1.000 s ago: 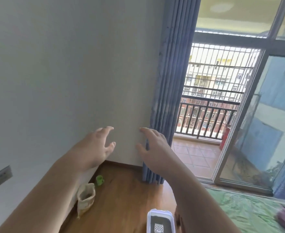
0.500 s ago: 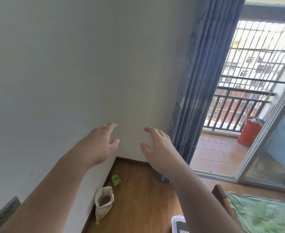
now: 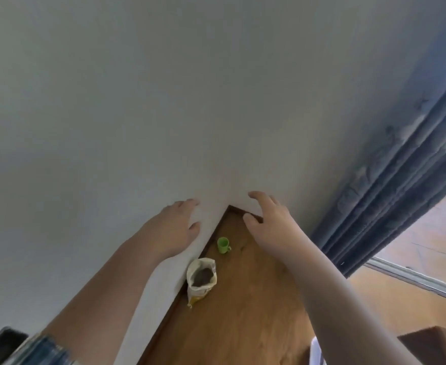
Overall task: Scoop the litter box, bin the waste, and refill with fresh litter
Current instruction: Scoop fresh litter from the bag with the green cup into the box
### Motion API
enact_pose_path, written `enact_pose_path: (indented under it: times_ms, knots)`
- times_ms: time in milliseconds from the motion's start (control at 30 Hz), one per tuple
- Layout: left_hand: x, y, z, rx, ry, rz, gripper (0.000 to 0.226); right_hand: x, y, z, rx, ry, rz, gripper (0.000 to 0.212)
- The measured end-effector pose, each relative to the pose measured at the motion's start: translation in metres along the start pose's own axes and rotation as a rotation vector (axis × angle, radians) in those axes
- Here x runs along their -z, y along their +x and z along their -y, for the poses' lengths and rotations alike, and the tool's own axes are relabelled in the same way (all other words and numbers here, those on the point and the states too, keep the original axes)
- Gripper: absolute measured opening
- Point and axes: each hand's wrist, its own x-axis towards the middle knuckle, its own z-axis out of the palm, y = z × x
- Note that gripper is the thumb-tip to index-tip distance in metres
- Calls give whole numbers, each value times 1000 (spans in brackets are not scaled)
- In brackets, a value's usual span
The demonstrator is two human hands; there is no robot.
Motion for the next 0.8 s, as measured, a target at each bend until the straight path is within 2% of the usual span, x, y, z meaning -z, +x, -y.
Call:
enact_pose_path:
  times_ms: [167,433,633,800]
  knots:
    - [-56,62,57,132,-69,137,54,-60,96,-31,-73,-18,182,56]
    - [-182,166,139,267,-170,409,45,-192,205,-98,-322,-26,405,56]
    - [-317,253,196,386,-235,591,41,-313,280,-180,-493,59,389,52]
    - [-474,288,243,600,-303,658,26,-444,320,-284,-538,78,444,58]
